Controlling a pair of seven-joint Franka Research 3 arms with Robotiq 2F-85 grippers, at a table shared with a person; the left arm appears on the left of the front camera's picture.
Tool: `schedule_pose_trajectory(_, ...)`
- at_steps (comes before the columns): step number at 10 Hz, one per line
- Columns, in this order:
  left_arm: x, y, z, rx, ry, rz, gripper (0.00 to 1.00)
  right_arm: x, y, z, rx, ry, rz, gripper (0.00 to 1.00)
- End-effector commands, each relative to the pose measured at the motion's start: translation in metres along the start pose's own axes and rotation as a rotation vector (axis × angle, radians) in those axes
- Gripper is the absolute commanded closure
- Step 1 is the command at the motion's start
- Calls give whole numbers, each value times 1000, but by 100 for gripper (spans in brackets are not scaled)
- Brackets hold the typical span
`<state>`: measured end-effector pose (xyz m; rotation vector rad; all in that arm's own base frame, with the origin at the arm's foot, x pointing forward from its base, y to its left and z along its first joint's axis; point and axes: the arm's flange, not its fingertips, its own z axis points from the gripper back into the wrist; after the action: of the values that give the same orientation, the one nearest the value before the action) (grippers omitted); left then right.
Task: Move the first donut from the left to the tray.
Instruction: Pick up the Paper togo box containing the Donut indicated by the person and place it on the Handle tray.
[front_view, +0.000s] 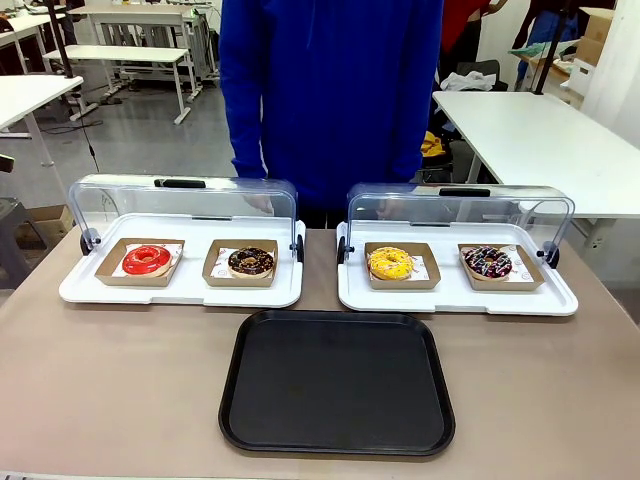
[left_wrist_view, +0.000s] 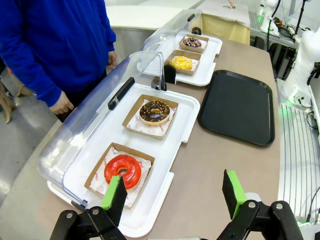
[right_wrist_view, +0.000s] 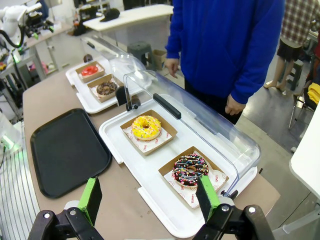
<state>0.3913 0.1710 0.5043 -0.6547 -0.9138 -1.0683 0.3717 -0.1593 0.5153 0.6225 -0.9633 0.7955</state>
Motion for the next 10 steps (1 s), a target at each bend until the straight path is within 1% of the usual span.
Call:
schedule_pose_trajectory(1, 0, 1, 1, -3, -25, -21, 0, 2, -4, -1, -1, -30, 25, 0)
schedule_pose_trajectory(10, 0, 1, 1, -3, -25, -21, 0, 2, -4, -1, -1, -30, 25, 0)
